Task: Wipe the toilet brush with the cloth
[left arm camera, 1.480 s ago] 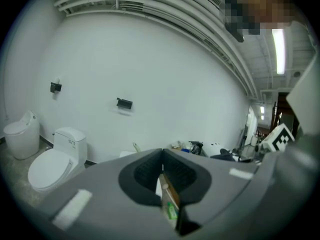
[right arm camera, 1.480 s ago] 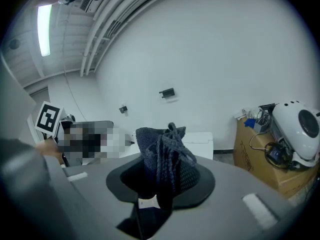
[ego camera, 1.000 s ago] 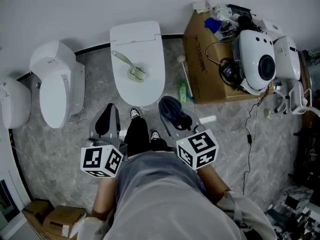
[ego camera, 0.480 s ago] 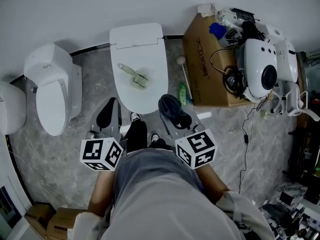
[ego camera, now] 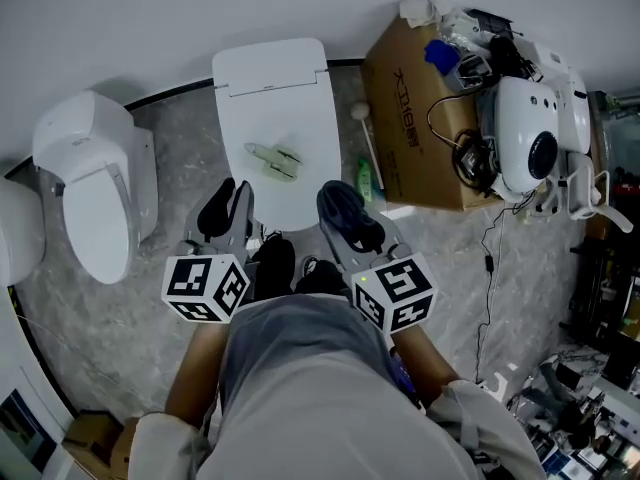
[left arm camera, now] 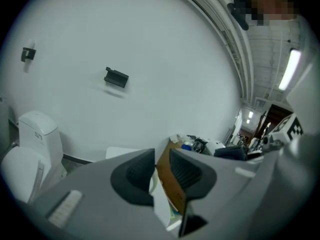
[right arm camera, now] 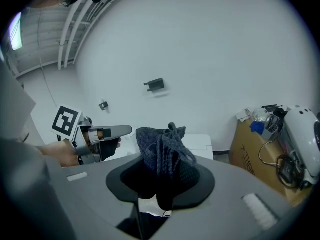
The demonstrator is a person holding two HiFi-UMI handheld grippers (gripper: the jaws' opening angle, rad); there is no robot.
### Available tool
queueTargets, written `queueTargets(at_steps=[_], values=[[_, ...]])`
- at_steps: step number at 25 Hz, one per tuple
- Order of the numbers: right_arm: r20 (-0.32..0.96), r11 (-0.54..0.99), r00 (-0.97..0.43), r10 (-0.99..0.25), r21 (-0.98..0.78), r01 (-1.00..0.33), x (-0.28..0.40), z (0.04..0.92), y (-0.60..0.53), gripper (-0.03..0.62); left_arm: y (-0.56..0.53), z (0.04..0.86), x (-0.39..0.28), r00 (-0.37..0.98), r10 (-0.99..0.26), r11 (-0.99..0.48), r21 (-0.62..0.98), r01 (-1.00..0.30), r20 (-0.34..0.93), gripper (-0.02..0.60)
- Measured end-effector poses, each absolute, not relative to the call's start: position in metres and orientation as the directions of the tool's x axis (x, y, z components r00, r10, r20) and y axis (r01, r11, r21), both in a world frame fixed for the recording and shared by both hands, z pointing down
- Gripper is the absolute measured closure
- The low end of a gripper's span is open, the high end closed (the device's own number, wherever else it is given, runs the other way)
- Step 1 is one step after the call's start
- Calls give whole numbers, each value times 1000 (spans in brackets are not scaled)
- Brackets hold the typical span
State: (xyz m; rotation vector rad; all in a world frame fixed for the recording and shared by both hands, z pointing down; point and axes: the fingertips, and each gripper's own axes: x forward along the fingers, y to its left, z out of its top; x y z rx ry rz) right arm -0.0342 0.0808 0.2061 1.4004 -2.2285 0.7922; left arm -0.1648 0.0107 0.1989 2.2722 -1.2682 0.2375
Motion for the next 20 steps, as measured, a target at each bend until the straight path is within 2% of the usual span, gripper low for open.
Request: queueTargets(at_steps=[14,20], values=[[604,310,-436,-667,-307,-900,-24,249,41,493,-50,264,-145,544,-688,-411,359,-838,480,581],[609,306,-455,-650,-338,-890,-7,268,21,493,-68,290,-142,481,-706,-347,339,-875,520,581]])
